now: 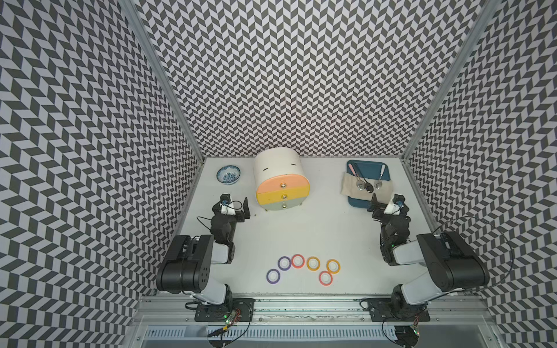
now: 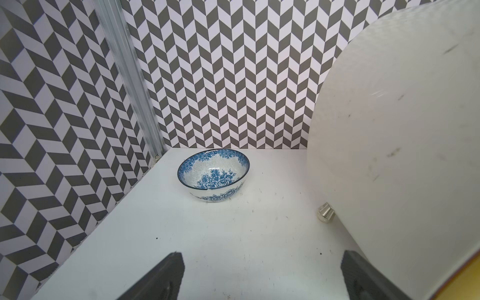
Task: Place the transparent tape into the drawer according to color
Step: Adjust the storage box at the center of the board.
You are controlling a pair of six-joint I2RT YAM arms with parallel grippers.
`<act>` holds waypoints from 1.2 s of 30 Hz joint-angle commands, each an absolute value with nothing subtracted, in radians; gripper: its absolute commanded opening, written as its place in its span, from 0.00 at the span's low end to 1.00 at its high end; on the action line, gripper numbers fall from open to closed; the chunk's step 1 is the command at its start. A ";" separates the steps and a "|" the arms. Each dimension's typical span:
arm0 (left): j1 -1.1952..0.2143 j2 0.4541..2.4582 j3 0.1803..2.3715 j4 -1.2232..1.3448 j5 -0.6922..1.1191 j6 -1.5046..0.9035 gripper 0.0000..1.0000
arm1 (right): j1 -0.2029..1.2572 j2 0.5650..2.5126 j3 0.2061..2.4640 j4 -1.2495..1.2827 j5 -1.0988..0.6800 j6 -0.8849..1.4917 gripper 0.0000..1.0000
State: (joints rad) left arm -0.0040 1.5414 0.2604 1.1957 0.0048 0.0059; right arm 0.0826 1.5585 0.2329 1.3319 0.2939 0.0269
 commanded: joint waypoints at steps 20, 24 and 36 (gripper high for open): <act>-0.003 1.458 0.329 1.027 -0.106 -0.045 1.00 | 0.126 1.451 0.241 1.247 0.326 -0.025 1.00; 0.000 1.377 0.410 0.815 -0.129 -0.038 1.00 | 0.139 1.310 0.403 0.837 0.345 0.025 1.00; 0.052 1.331 0.807 0.328 0.274 -0.167 1.00 | 0.208 1.248 0.619 0.461 0.072 0.134 1.00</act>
